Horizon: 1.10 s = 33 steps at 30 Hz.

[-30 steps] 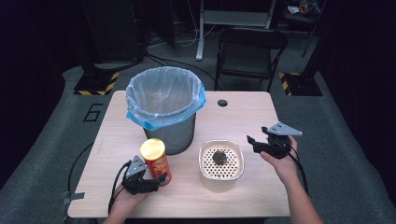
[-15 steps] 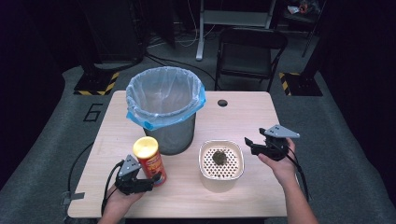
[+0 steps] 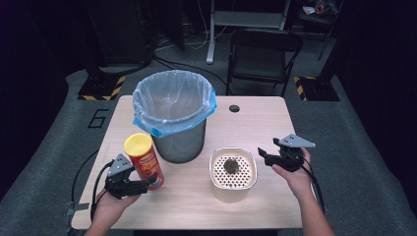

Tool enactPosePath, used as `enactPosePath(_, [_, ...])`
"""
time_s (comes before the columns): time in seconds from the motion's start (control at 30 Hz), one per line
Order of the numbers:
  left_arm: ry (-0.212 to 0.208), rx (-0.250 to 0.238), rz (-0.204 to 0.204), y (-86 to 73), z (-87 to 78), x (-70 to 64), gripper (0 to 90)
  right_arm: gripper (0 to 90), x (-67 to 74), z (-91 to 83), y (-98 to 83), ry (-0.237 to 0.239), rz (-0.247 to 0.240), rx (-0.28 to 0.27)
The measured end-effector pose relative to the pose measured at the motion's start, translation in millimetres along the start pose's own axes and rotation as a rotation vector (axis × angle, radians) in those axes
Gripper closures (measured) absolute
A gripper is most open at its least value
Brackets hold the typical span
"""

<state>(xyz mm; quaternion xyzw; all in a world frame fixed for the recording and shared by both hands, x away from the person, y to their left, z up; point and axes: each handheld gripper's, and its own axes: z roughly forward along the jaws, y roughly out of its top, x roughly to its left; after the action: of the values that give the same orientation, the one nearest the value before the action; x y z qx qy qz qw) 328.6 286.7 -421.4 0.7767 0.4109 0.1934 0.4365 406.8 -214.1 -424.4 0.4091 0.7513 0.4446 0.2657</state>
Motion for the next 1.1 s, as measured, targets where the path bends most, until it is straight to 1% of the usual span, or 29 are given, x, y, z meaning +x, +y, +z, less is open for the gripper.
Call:
enactPosePath(0.03, [-0.005, 0.008, 0.001, 2.4, -3.0, 1.1, 23.4, 27.6, -1.1, -0.6, -0.6, -0.002, 0.001, 0.002])
enactPosePath(0.07, [-0.003, 0.001, -0.005, 4.4, -4.9, 1.3, 23.4, 27.6, -1.2, -1.8, -0.7, -0.004, 0.003, 0.001])
enactPosePath(0.1, [-0.005, 0.006, -0.001, 6.8, -7.5, 2.5, 23.4, 27.6, -1.3, -2.7, -0.3, -0.003, 0.001, -0.004])
enactPosePath(0.17, [-0.008, 0.005, -0.02, 10.9, -10.8, 2.9, 23.4, 27.6, -1.1, -4.7, 0.3, -0.007, 0.01, -0.011])
enactPosePath(0.23, [-0.006, 0.006, -0.011, 15.2, -13.8, 4.4, 23.4, 27.6, -1.8, -5.1, 0.2, -0.003, 0.014, -0.012])
enactPosePath(0.27, [-0.01, 0.005, -0.02, 17.1, -15.6, 4.6, 23.4, 27.6, -2.6, -4.6, 0.2, -0.004, 0.003, -0.01])
enactPosePath(0.3, [-0.015, 0.007, -0.02, 19.3, -18.0, 5.6, 23.4, 27.6, -2.5, -4.2, 0.0, -0.006, 0.006, -0.008])
enactPosePath(0.33, [-0.019, -0.004, -0.039, 21.1, -19.5, 5.4, 23.4, 27.6, -2.4, -3.9, -0.2, -0.004, 0.009, -0.009])
enactPosePath(0.37, [-0.017, 0.004, -0.024, 23.6, -22.4, 7.0, 23.4, 27.6, -2.2, -3.4, -0.4, -0.002, 0.009, -0.009])
enactPosePath(0.4, [-0.014, -0.006, -0.037, 25.7, -24.5, 6.2, 23.4, 27.6, -1.2, -2.8, -0.7, -0.002, 0.009, -0.005])
enactPosePath(0.43, [-0.014, -0.006, -0.037, 25.7, -24.5, 6.2, 23.4, 27.6, -0.2, -2.2, -1.2, -0.001, 0.0, -0.001])
enactPosePath(0.47, [-0.009, -0.002, -0.032, 31.6, -31.0, 7.4, 23.4, 27.6, 0.8, -1.7, -1.7, -0.004, -0.007, 0.003])
enactPosePath(0.5, [-0.005, -0.01, -0.038, 34.7, -33.9, 7.8, 23.4, 27.6, 1.9, -1.3, -2.2, 0.001, -0.012, 0.006])
enactPosePath(0.53, [-0.006, -0.008, -0.045, 38.1, -37.4, 8.7, 23.4, 27.6, 2.8, -1.4, -2.6, 0.001, -0.018, 0.01])
enactPosePath(0.57, [-0.006, -0.008, -0.045, 38.1, -37.4, 8.7, 23.4, 27.6, 2.8, -1.4, -2.6, 0.001, -0.018, 0.01])
enactPosePath(0.6, [0.002, -0.013, -0.051, 45.2, -43.5, 11.4, 23.4, 27.6, 4.1, -1.6, -2.9, 0.0, -0.016, 0.009])
enactPosePath(0.67, [0.016, -0.012, -0.044, 53.2, -49.8, 14.3, 23.4, 27.6, 4.5, -1.9, -2.7, 0.003, -0.013, 0.005])
enactPosePath(0.73, [0.023, -0.013, -0.046, 61.2, -55.4, 16.5, 23.4, 27.6, 4.5, -1.6, -2.7, 0.001, -0.014, 0.006])
enactPosePath(0.77, [0.023, -0.013, -0.046, 61.2, -55.4, 16.5, 23.4, 27.6, 4.5, -1.4, -2.8, 0.001, -0.013, 0.007])
enactPosePath(0.8, [0.032, -0.02, -0.04, 69.4, -59.7, 19.1, 23.4, 27.6, 4.7, -1.2, -2.9, 0.004, -0.009, 0.009])
enactPosePath(0.87, [0.034, -0.024, -0.046, 77.9, -63.6, 22.4, 23.4, 27.6, 5.1, -1.3, -2.9, 0.006, -0.006, 0.009])
enactPosePath(0.93, [0.025, -0.029, -0.056, 86.2, -66.4, 25.3, 23.4, 27.6, 4.9, -2.0, -2.8, 0.007, -0.008, 0.006])
enactPosePath(0.97, [0.025, -0.029, -0.056, 86.2, -66.4, 25.3, 23.4, 27.6, 4.9, -2.0, -2.8, 0.007, -0.008, 0.006])
enactPosePath(1.0, [0.023, -0.032, -0.055, 94.3, -68.4, 26.9, 23.4, 27.7, 4.7, -2.4, -3.1, 0.004, -0.011, 0.008])
enactPosePath(1.03, [0.023, -0.032, -0.055, 94.3, -68.4, 26.9, 23.4, 27.7, 4.7, -2.4, -3.1, 0.004, -0.011, 0.008])
enactPosePath(1.07, [0.03, -0.031, -0.042, 102.0, -70.5, 27.8, 23.4, 27.6, 4.8, -2.7, -3.3, 0.006, -0.01, 0.008])
enactPosePath(1.1, [0.032, -0.028, -0.045, 105.7, -71.5, 27.7, 23.4, 27.7, 4.8, -2.9, -3.4, 0.007, -0.012, 0.009])
